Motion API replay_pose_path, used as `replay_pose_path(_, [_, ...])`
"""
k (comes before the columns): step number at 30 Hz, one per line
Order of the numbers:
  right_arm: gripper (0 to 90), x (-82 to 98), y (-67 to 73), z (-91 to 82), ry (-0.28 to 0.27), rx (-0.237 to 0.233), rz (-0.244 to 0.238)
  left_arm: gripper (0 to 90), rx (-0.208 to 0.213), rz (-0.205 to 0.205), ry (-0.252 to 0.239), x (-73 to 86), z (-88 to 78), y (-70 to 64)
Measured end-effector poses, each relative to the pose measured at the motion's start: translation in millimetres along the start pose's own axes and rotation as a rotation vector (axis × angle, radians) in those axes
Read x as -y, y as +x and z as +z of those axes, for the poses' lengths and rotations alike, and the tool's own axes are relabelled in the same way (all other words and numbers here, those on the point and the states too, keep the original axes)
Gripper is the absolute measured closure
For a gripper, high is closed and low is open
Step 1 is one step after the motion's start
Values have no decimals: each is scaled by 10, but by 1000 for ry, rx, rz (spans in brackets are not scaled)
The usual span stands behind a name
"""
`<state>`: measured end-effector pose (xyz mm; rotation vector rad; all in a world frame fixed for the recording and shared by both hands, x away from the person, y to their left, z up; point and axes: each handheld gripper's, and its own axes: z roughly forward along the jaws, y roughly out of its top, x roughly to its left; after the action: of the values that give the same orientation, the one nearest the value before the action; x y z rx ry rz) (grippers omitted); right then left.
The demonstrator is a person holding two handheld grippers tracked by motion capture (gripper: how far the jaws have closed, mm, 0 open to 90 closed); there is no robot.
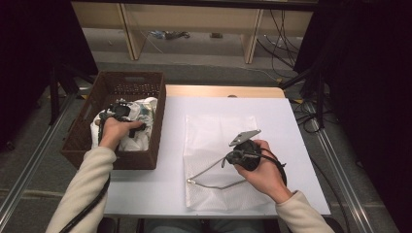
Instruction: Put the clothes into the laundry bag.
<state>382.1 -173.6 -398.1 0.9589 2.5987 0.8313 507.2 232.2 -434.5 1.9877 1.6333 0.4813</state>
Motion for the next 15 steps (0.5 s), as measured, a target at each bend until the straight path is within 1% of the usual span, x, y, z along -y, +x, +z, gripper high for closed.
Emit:
replay_pose_path(2, [895, 3, -5, 6, -3, 4, -12, 277, 6, -17, 9, 7, 18, 20])
replay_pose_path(3, [896, 4, -4, 6, -2, 3, -10, 331, 4, -19, 19, 7, 21, 29])
replay_pose_path(4, [896, 1, 1, 3, 2, 2, 3, 381, 7, -17, 19, 12, 30, 34])
replay_pose_path(6, [896, 3, -1, 2, 0, -5, 6, 469, 5, -10, 23, 20, 31, 32])
replay_pose_path(8, [896, 5, -4, 0, 2, 3, 14, 564, 5, 6, 11, 37, 35, 47])
replay_pose_path(9, [896, 7, -15, 3, -2, 0, 0, 606, 6, 9, 9, 44, 23, 57])
replay_pose_path(10, [896, 8, -16, 3, -2, 1, 1, 637, 16, 11, -5, 56, 22, 69])
replay_pose_path(11, [896, 9, -8, 1, 2, -3, 16, 666, 25, 16, -6, 65, 10, 80])
replay_pose_path(12, [896, 9, -7, 2, 2, -4, 17, 686, 31, 22, -14, 77, 2, 99])
replay_pose_path(13, [896, 8, -13, 2, 1, -1, 8, 699, 42, 9, -27, 85, -11, 110])
replay_pose_path(14, [896, 7, -12, 4, -1, 0, 8, 707, 45, 11, -44, 94, -26, 133])
replay_pose_path(15, [896, 6, -8, 4, 0, -1, 13, 713, 47, 3, -59, 104, -41, 145])
